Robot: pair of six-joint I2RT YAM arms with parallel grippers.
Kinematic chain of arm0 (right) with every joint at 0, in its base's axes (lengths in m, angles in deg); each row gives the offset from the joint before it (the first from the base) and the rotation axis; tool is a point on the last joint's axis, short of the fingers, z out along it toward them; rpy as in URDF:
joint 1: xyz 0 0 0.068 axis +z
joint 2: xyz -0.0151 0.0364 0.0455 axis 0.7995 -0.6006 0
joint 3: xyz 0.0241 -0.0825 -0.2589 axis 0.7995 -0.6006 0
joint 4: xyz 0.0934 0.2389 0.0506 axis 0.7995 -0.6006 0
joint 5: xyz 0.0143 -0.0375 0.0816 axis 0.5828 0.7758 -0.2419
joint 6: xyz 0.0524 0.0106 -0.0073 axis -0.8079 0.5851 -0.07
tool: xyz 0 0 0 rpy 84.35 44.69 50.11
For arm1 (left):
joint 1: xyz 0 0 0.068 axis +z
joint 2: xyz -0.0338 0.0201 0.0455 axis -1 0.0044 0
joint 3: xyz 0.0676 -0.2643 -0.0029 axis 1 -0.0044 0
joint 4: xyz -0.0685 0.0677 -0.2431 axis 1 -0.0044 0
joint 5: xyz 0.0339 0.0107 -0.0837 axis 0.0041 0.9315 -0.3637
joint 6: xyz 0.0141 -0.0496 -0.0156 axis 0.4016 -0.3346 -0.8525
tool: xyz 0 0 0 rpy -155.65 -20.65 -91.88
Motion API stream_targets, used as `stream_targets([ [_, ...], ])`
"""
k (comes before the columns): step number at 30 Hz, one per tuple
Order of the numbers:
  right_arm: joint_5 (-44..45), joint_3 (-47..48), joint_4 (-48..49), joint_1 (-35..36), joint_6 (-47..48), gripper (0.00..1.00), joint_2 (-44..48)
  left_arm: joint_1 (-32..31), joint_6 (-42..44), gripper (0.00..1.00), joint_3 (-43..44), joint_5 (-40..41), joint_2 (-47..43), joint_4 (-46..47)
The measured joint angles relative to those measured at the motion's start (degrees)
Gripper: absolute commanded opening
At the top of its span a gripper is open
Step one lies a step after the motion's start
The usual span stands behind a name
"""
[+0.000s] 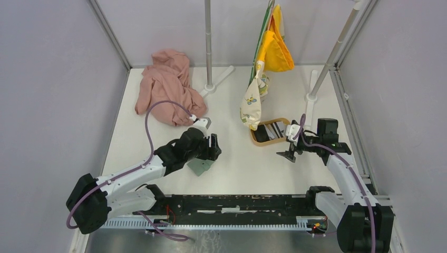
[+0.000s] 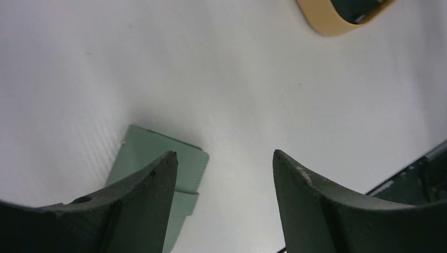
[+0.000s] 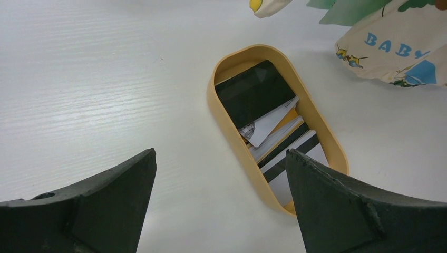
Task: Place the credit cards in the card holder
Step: Open the card holder at the center of the board.
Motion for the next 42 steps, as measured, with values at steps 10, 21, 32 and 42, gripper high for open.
stream_targets([
  [10, -0.68, -1.27, 1.03, 2.14, -0.74, 0.98, 1.6, -0.92, 0.26, 0.7, 1.51, 15.23, 0.66, -9.79],
  [21, -1.31, -1.46, 1.46, 3.45, -1.31, 0.98, 2.19, 9.05, 0.2, 0.59, -2.67, 7.43, 10.27, -4.85],
  [32, -1.81, -1.49, 1.66, 4.31, -1.4, 0.98, 2.67, 9.4, -2.99, 0.32, -4.57, -1.55, 12.04, 3.26],
  [42, -4.61, -1.77, 1.73, 7.72, -3.17, 0.98, -1.36, 1.03, -15.04, 0.16, -10.69, -2.91, 12.04, 16.85],
])
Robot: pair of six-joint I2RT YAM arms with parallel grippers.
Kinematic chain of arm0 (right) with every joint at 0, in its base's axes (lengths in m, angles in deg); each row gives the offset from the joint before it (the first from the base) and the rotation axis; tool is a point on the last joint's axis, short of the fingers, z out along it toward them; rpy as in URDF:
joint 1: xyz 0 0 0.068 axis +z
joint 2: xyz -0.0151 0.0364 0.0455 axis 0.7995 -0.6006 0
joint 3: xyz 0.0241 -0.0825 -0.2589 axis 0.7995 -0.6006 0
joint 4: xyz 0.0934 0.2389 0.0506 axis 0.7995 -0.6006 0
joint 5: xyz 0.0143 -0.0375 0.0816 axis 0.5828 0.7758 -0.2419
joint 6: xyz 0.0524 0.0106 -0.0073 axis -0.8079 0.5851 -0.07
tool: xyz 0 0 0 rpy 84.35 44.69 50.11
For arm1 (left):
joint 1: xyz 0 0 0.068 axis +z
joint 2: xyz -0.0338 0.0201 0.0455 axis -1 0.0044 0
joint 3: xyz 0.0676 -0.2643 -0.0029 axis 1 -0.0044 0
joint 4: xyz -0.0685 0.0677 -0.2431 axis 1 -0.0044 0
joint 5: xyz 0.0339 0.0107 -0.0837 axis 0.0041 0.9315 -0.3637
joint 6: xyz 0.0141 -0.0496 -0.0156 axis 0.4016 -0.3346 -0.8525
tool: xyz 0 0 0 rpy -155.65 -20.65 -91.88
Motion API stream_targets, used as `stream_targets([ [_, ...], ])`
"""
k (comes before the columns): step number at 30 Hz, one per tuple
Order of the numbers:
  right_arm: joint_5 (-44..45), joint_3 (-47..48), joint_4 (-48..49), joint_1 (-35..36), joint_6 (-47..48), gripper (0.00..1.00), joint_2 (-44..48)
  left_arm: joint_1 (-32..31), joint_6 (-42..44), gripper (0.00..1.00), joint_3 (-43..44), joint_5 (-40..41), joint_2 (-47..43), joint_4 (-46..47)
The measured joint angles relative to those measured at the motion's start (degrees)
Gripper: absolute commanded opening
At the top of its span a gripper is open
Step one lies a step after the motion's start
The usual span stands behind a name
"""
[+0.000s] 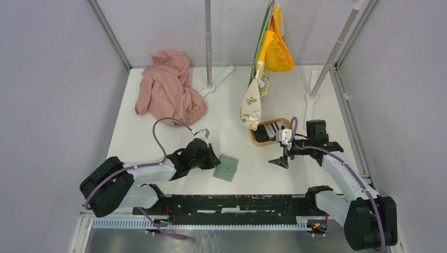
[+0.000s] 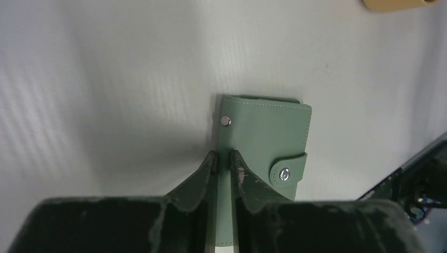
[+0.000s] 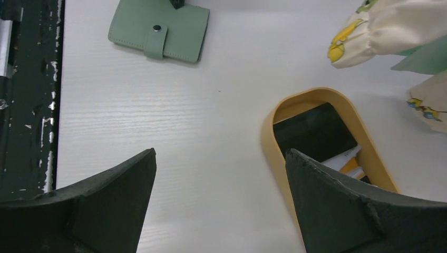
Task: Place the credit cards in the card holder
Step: Open the card holder at the center of the board.
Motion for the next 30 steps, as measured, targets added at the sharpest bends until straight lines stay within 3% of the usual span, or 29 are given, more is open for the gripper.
stream_targets([
  [8, 0.13, -1.27, 0.39, 4.17, -0.13, 0.98, -3.98, -12.33, -8.72, 0.23, -2.23, 4.81, 2.95, 10.05],
  [17, 0.37, -1.31, 0.37, 5.53, 0.02, 0.98, -4.09, -16.83, -10.29, 0.59, -2.21, 10.78, 2.51, 12.76],
  [26, 0.35, -1.31, 0.09, 7.17, 1.38, 0.98, -3.37, -17.75, -8.7, 0.92, -2.27, 16.63, -13.44, 3.98],
  [30, 0.35, -1.31, -0.48, 7.32, 2.14, 0.98, -3.19, -17.75, -7.91, 1.0, -5.14, 17.84, -24.83, 2.19],
])
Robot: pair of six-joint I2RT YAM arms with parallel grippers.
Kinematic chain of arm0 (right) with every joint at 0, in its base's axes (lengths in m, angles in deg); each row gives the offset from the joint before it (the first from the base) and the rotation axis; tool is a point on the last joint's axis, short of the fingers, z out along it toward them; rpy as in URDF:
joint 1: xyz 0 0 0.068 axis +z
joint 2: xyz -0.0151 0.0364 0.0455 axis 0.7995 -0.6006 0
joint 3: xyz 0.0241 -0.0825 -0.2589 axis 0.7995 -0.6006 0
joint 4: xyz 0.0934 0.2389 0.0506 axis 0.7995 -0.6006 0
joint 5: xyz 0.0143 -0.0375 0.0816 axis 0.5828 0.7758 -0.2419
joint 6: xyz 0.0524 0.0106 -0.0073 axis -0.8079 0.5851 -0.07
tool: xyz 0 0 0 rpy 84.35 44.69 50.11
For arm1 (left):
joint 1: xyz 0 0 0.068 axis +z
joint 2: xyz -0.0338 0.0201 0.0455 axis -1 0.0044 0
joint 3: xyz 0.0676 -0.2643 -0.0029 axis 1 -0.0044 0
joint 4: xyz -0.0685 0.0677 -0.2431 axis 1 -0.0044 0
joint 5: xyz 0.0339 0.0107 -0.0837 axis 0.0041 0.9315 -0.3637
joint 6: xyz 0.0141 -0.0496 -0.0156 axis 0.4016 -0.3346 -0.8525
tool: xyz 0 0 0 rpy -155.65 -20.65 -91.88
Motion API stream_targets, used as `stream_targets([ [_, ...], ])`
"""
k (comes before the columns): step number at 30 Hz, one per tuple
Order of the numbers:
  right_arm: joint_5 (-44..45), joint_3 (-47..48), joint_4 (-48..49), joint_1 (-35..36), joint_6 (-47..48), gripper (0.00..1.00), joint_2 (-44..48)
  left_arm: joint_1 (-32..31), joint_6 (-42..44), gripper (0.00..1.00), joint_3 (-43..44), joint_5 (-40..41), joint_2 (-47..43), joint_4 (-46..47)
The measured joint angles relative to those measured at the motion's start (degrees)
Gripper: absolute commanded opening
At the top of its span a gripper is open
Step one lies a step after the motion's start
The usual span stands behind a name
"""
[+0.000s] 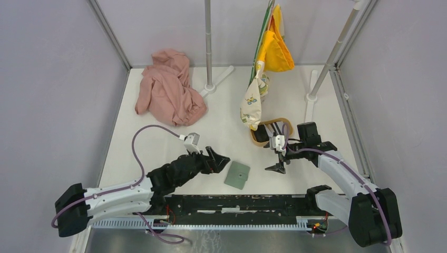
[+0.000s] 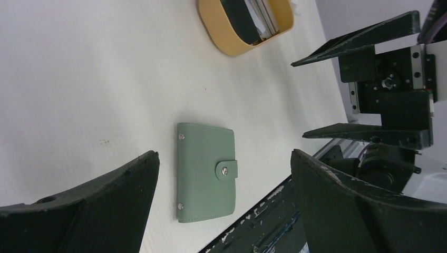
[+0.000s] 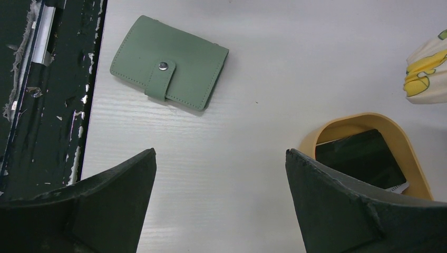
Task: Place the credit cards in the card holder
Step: Open the card holder at the center of the board.
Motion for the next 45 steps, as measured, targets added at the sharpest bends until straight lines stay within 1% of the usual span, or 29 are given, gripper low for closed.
stream_targets([
  [2, 0.07, 0.0, -0.28, 0.0, 0.5, 0.98, 0.0, -0.04, 0.04, 1.0, -3.41, -0.02, -5.38, 0.87],
  [5, 0.2, 0.0, -0.59, 0.02, 1.25, 0.98, -0.02, -0.04, 0.11, 0.99, -7.58, -0.22, -10.14, 0.96],
  [9, 0.57, 0.0, -0.79, 0.11, 1.88, 0.98, -0.26, -0.04, 0.68, 0.98, -9.09, -1.86, -12.37, -0.17],
  [14, 0.85, 0.0, -0.92, 0.11, 2.36, 0.98, -0.72, -0.04, 1.27, 0.95, -9.11, -3.5, -11.61, -0.63],
  [21, 1.16, 0.0, -0.94, 0.11, 2.78, 0.98, -1.22, -0.13, 1.49, 0.91, -9.27, -6.12, -4.96, 1.42],
  [25, 1.27, 0.0, -0.94, 0.11, 2.82, 0.98, -1.22, -0.15, 1.68, 0.86, -9.25, -7.17, -0.76, 2.91],
  [28, 1.27, 0.0, -0.94, 0.09, 2.84, 0.98, -1.22, -0.15, 1.66, 0.8, -9.07, -7.56, 2.38, 3.69],
  [32, 1.25, 0.0, -0.94, 0.11, 2.93, 0.98, -1.22, -0.15, 1.66, 0.76, -7.08, -8.48, 8.17, 4.09],
  [38, 1.2, 0.0, -0.94, 0.15, 3.02, 0.97, -1.22, -0.15, 1.7, 0.71, 0.02, -10.27, 18.4, 2.95],
  [42, 1.2, -0.24, -0.5, 0.98, 2.93, 0.92, -1.22, -0.37, 1.7, 0.68, 4.44, -10.69, 23.89, 1.64],
  [45, 1.33, -1.16, 0.66, 3.1, 2.56, 0.82, -1.81, -1.05, 1.7, 0.63, 6.99, -10.75, 27.08, 1.07],
])
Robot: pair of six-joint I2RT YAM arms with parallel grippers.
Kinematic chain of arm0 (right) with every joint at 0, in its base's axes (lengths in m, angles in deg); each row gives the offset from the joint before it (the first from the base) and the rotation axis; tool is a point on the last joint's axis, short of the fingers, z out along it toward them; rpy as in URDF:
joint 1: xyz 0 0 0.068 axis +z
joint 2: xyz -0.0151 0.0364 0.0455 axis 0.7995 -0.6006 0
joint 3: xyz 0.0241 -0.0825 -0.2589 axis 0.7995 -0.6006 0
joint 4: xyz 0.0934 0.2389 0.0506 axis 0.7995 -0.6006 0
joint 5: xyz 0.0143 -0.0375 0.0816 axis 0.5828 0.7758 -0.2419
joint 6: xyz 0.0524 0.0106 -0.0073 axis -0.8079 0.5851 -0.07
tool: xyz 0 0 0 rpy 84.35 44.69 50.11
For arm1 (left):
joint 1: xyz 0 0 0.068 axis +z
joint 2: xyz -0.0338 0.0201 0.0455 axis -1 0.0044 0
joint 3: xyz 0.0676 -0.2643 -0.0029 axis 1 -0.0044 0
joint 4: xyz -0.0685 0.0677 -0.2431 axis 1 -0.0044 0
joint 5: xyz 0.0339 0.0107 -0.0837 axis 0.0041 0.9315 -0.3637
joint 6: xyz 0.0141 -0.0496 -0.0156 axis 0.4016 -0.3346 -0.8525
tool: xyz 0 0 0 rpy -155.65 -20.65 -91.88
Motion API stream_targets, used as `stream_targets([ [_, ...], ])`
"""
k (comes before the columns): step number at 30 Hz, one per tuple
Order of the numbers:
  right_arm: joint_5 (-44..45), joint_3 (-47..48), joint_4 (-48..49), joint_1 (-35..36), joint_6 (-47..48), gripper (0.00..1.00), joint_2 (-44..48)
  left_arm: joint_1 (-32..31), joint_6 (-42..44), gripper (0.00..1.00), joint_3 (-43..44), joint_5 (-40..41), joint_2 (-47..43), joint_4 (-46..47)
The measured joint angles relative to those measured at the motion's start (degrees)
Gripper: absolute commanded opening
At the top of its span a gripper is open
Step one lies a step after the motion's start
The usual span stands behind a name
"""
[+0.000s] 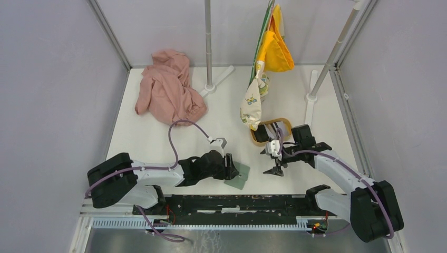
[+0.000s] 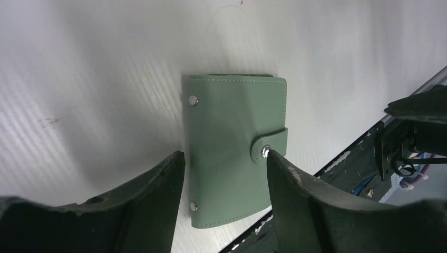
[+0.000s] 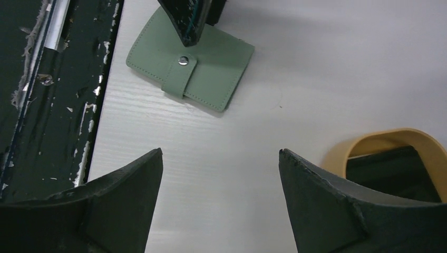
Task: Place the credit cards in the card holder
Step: Open the card holder at the center of the board.
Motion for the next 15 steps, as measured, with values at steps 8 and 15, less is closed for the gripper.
stream_targets([
  [8, 3.37, -1.31, 4.33, 8.13, -3.41, 0.36, -4.22, -3.61, -0.04, 0.53, 7.26, 0.48, 9.18, 0.0],
  [15, 11.19, -1.18, 6.73, 14.08, -6.49, 0.21, -10.08, -5.05, -0.09, 0.52, 9.57, 1.01, 12.02, 0.55],
])
